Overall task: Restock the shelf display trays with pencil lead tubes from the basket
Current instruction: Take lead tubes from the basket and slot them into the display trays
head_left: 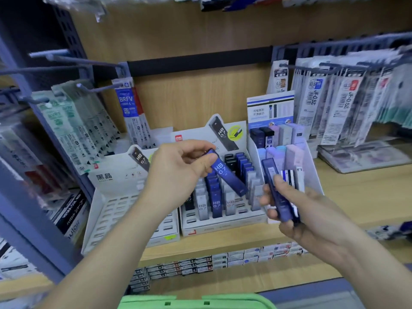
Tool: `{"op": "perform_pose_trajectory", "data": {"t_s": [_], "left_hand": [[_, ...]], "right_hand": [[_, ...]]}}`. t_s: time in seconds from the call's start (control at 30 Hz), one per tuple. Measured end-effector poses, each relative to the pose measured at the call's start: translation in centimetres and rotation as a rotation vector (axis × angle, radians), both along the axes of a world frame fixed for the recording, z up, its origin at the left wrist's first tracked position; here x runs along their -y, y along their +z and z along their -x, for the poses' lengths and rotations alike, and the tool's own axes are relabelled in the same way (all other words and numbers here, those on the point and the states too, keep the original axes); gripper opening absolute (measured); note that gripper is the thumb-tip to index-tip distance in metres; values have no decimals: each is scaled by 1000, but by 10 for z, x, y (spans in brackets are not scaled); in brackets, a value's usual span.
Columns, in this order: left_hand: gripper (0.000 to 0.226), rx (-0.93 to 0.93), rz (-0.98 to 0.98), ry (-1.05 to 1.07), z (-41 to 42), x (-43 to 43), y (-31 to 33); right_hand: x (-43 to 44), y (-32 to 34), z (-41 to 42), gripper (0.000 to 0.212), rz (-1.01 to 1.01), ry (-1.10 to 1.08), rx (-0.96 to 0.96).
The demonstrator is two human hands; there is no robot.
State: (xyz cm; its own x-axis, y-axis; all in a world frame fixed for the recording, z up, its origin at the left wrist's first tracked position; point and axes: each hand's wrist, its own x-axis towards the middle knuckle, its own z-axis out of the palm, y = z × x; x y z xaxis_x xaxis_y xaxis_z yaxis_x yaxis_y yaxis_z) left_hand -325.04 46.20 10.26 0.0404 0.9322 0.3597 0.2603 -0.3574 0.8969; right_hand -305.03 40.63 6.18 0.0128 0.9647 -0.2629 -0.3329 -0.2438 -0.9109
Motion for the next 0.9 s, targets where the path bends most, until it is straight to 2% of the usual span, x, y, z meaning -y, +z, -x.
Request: {"op": "perform_pose_trajectory", "data": {"t_s": [0.1,0.23,0.4,0.5,0.6,0.73,0.83,0.9], "left_hand": [[14,0,71,-92,-12,4,-2],[11,-9,110,-125,-29,7,-9],[7,47,189,-149,-30,3,-9],[10,2,114,-105,-16,-1,-2],[14,-7,21,-18,10,-7,11],[12,-237,15,83,56,-12,22],[14,-386,54,125,77,-15,16],[13,-415,68,124,81,-15,10]], "right_hand": [[3,1,-3,25,-23,31,-39],[5,0,-3,31,-19,130,-31],[1,-3,-3,34,-81,82,7],[-1,-7,-1,31,-121,81,20],[-3,-8,-5,21,-94,46,-46],[0,-5,-3,22,-60,52,-112],[1,-5,8,30,-74,71,-33],[-2,-8,12,32,-90,69,-15]]}}
